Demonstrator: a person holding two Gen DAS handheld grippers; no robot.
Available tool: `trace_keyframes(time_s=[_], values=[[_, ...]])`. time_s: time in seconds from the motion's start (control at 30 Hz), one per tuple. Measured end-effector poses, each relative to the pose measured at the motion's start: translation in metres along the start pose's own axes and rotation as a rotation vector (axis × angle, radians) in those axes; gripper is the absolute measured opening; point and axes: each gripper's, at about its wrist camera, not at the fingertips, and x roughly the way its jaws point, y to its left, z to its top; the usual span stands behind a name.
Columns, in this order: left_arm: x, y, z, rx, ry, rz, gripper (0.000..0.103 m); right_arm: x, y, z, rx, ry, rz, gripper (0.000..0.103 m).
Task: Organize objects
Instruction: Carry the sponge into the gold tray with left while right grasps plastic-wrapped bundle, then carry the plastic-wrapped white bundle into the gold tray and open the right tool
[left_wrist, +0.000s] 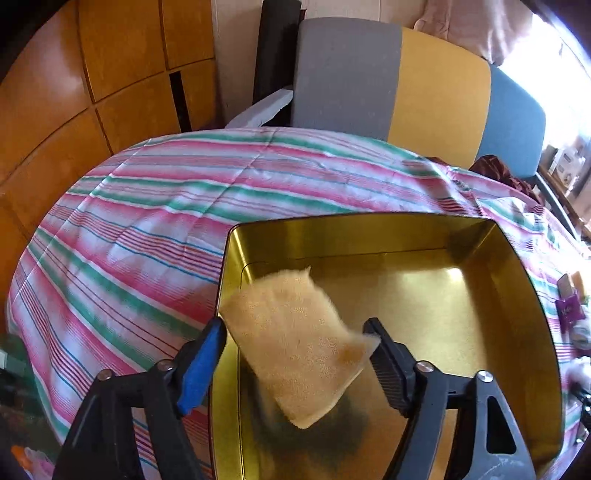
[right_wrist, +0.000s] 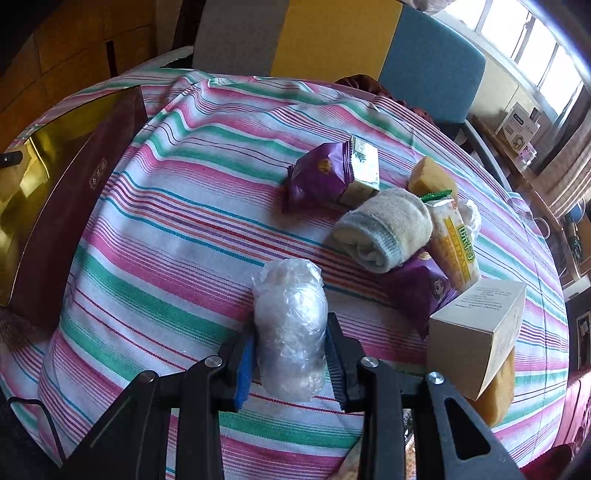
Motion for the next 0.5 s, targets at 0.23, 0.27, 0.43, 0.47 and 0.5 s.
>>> trace_keyframes(time_s=[0.23, 0.27, 0.43, 0.47, 0.5], values=[[-0.031, 0.002, 0.008, 0.001, -0.1, 0.031, 0.095, -0.003, 0.002, 0.0, -0.003, -0.01, -0.001, 0.034], [-0.038, 0.003, 0.008, -0.004, -0.115, 0.033, 0.095, -0.005, 0.001, 0.0, -0.001, -0.015, -0.001, 0.034], [-0.091, 0.003, -0.012, 0.005, -0.226, 0.057, 0.095, -0.015, 0.0, 0.002, 0.027, -0.049, 0.013, 0.034], [-0.099, 0.003, -0.017, 0.006, -0.24, 0.058, 0.095, -0.018, 0.001, 0.002, 0.03, -0.057, 0.022, 0.034], [-0.107, 0.003, -0.023, 0.004, -0.253, 0.056, 0.095, -0.021, 0.004, 0.003, 0.03, -0.066, 0.025, 0.034]])
